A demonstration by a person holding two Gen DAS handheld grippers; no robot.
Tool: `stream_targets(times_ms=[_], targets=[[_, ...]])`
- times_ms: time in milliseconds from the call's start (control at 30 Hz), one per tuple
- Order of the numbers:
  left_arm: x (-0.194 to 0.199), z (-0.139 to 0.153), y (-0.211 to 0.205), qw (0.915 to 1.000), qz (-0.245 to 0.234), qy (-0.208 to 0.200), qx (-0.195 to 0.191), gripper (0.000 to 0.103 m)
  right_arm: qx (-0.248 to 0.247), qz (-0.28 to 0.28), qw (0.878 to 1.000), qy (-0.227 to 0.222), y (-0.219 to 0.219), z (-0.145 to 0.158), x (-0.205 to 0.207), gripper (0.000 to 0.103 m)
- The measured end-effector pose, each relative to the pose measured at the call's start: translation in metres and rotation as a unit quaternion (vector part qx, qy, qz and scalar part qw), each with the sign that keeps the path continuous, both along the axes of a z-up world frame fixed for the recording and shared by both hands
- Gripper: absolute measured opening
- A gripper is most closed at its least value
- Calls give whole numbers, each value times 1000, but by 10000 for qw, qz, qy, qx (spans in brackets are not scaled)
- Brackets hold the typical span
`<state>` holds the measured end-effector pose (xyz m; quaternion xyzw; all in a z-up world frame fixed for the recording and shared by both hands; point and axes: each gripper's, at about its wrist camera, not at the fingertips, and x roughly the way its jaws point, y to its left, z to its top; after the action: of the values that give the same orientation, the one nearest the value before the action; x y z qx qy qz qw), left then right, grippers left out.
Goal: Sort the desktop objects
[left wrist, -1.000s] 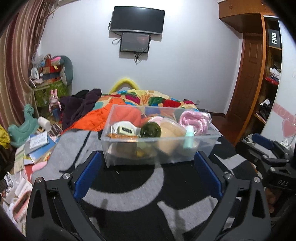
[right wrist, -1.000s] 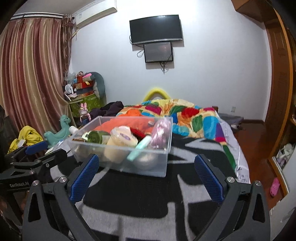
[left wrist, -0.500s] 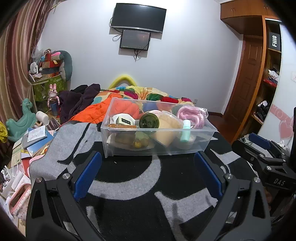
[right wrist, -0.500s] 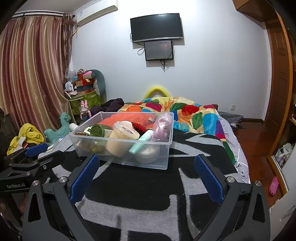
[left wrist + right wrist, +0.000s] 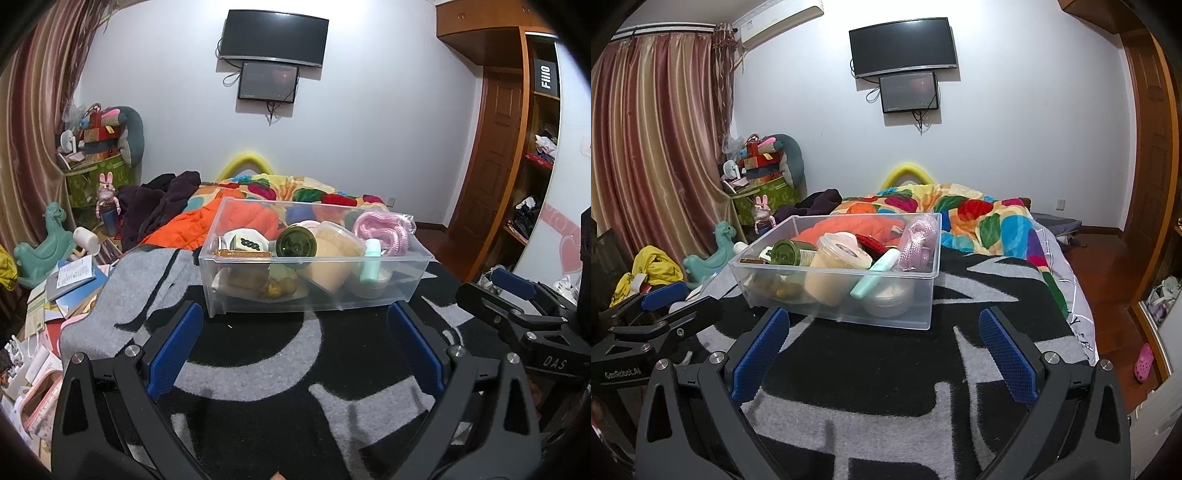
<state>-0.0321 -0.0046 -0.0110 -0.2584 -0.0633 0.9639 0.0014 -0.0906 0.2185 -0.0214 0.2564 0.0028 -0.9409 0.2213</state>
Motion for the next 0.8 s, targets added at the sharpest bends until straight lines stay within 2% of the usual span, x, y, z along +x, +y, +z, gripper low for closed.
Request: stream_targets(times_ms=[800], targets=[[2,1,2,9999,-107,72,39,101,-80,63,9999,-52,-2,0,2,102]])
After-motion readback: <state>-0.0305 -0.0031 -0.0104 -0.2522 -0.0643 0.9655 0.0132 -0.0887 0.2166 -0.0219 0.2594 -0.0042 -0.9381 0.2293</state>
